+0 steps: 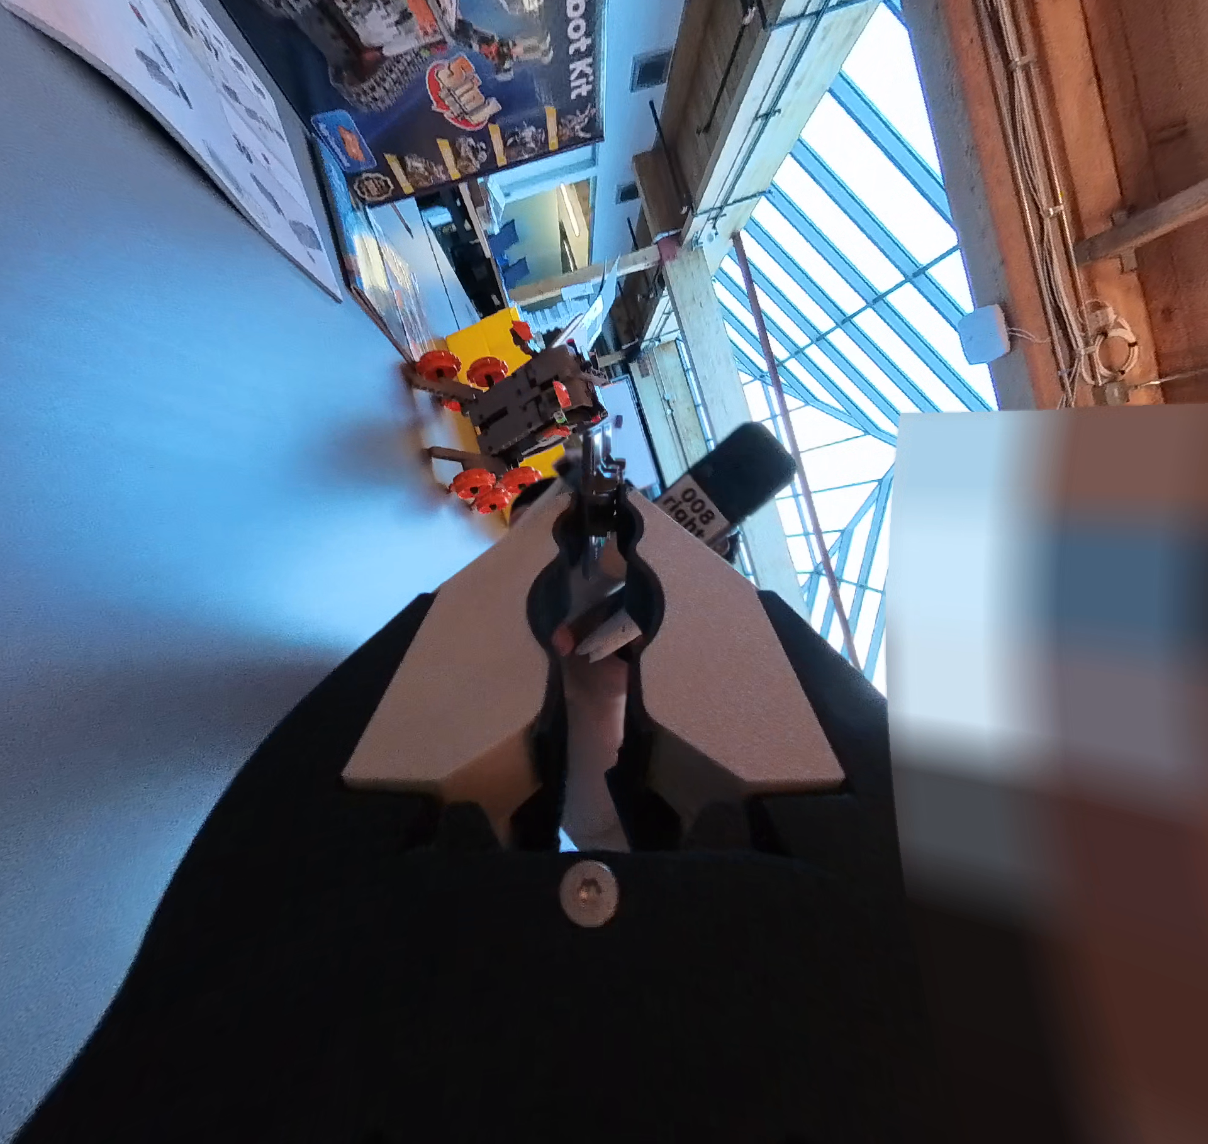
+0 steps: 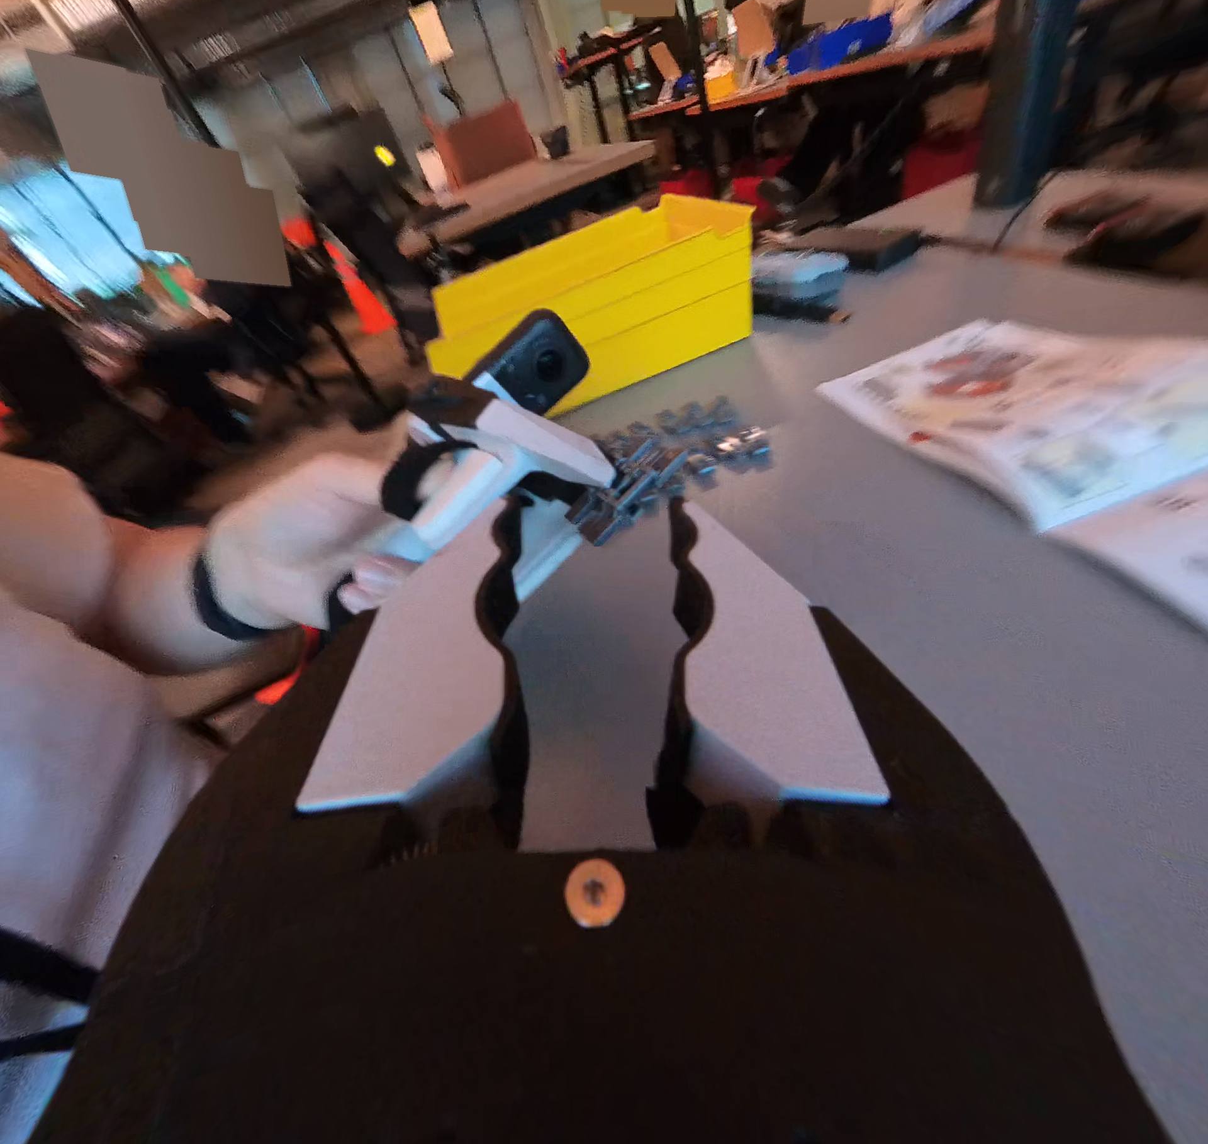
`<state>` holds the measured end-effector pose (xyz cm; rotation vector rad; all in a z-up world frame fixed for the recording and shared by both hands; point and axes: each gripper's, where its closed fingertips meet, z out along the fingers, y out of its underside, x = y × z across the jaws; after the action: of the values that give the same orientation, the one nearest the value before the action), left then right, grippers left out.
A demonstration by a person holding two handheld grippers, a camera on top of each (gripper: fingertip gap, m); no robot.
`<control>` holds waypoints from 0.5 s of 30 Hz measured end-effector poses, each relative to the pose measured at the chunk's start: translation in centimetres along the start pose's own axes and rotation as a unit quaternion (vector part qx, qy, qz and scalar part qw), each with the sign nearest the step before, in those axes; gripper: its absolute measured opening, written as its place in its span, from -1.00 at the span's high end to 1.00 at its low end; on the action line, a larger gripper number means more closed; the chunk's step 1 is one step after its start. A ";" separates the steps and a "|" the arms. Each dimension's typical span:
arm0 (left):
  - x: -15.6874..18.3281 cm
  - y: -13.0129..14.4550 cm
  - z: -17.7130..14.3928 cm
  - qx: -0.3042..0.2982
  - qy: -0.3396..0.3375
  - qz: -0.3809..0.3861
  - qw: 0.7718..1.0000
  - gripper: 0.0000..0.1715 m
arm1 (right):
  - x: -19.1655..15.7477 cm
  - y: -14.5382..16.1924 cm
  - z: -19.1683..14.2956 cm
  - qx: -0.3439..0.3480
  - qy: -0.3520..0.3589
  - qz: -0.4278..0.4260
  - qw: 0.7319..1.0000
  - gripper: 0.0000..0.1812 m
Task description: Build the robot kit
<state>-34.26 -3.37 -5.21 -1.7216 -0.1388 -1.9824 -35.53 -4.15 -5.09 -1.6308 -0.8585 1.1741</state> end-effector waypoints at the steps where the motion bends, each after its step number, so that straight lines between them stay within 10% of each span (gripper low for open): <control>1: 0.1 0.0 0.1 0.005 0.000 0.007 1.000 0.92 | -0.1 0.1 0.1 0.004 -0.016 0.035 0.999 0.64; 15: -0.7 -0.5 0.7 0.017 -0.080 0.141 0.987 0.92 | 0.9 1.2 0.4 0.023 -0.071 0.248 0.966 0.90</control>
<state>-33.80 -2.44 -5.66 -1.7701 0.0158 -1.6303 -35.65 -3.64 -6.51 -1.7958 -0.5113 1.6599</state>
